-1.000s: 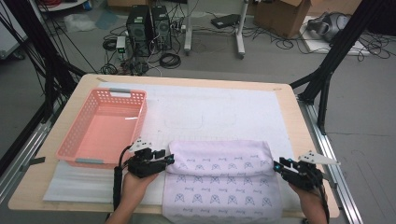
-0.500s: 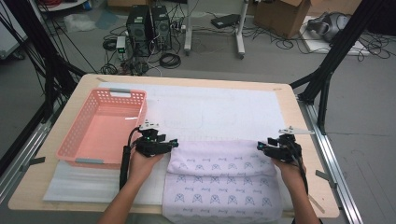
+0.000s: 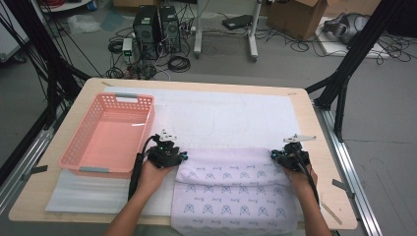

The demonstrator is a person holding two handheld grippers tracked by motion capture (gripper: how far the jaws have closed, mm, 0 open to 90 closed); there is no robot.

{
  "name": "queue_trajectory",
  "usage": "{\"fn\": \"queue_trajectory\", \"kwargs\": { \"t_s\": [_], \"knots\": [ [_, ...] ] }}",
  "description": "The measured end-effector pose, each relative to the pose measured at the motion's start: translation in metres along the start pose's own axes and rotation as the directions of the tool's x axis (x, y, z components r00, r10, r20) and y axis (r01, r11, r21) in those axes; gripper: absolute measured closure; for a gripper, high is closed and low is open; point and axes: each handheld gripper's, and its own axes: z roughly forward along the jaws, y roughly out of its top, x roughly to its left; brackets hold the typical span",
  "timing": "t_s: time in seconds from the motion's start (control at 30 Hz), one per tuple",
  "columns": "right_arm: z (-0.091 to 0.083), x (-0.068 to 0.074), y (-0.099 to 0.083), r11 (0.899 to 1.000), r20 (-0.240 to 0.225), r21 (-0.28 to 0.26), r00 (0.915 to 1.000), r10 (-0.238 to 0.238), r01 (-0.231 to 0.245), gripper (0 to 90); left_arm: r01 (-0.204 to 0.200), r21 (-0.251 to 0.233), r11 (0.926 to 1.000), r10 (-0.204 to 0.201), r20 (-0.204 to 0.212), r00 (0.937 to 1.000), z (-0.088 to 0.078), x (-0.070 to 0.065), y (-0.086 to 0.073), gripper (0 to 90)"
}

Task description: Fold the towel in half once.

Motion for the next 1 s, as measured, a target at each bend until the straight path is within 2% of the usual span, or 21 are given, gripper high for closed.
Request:
{"fn": "queue_trajectory", "kwargs": {
  "t_s": [0.03,0.1,0.13,0.2,0.3,0.4,0.47,0.5,0.63,0.73,0.77,0.83,0.97,1.0],
  "knots": [
    [0.0,0.0,0.0,1.0,0.004,-0.001,1.0,0.0,0.0,86.7,-0.009,0.0,1.0,0.009,0.026,0.9996,0.0,-0.002,0.0,77.8],
    [-0.002,0.001,-0.002,1.0,0.008,-0.018,1.0,0.002,-0.002,87.0,-0.052,0.001,0.9987,0.052,-0.003,0.9987,0.0,-0.008,0.001,84.4],
    [-0.002,0.0,-0.004,1.0,0.006,-0.023,0.9999,0.009,-0.009,87.1,-0.056,0.0,0.9984,0.056,-0.007,0.9984,0.0,-0.009,0.001,84.9],
    [-0.005,0.0,-0.008,0.999,0.006,-0.046,0.9998,0.018,-0.018,87.2,-0.036,-0.02,0.9992,0.036,-0.004,0.9994,-0.003,-0.007,0.002,85.2],
    [-0.013,0.0,-0.009,0.996,-0.003,-0.086,0.9998,0.021,-0.021,87.2,-0.01,-0.078,0.9969,0.011,0.015,0.9998,-0.009,-0.006,0.003,85.2],
    [-0.023,0.0,-0.011,0.989,-0.016,-0.145,0.9995,0.028,-0.03,87.2,-0.021,-0.131,0.9912,0.026,0.03,0.9992,-0.018,-0.007,0.003,85.6],
    [-0.03,0.001,-0.013,0.983,-0.02,-0.18,0.9993,0.032,-0.036,87.2,0.013,-0.19,0.9817,-0.001,0.064,0.998,-0.026,-0.009,0.002,85.5],
    [-0.034,0.001,-0.015,0.979,-0.025,-0.199,0.9991,0.035,-0.039,87.1,0.026,-0.202,0.9789,-0.009,0.082,0.9966,-0.03,-0.01,0.001,85.5],
    [-0.044,0.003,-0.025,0.972,-0.045,-0.225,0.9976,0.052,-0.061,87.1,0.031,-0.218,0.9755,-0.01,0.1,0.9949,-0.04,-0.014,-0.006,85.4],
    [-0.053,0.006,-0.03,0.966,-0.055,-0.252,0.9973,0.049,-0.062,87.1,0.055,-0.253,0.9659,-0.022,0.131,0.9911,-0.051,-0.018,-0.012,85.4],
    [-0.058,0.008,-0.032,0.963,-0.06,-0.261,0.9972,0.046,-0.06,87.1,0.057,-0.256,0.9649,-0.021,0.142,0.9897,-0.055,-0.02,-0.014,85.4],
    [-0.068,0.011,-0.037,0.959,-0.073,-0.278,0.9965,0.041,-0.06,87.1,0.051,-0.251,0.9666,-0.01,0.159,0.9872,-0.062,-0.024,-0.018,85.4],
    [-0.091,0.019,-0.052,0.954,-0.099,-0.293,0.9945,0.032,-0.06,87.1,0.042,-0.264,0.9636,0.008,0.187,0.9824,-0.076,-0.032,-0.028,85.3],
    [-0.094,0.02,-0.056,0.953,-0.109,-0.294,0.9933,0.037,-0.068,87.1,0.046,-0.259,0.9648,0.008,0.205,0.9788,-0.08,-0.033,-0.032,85.3]
  ]
}}
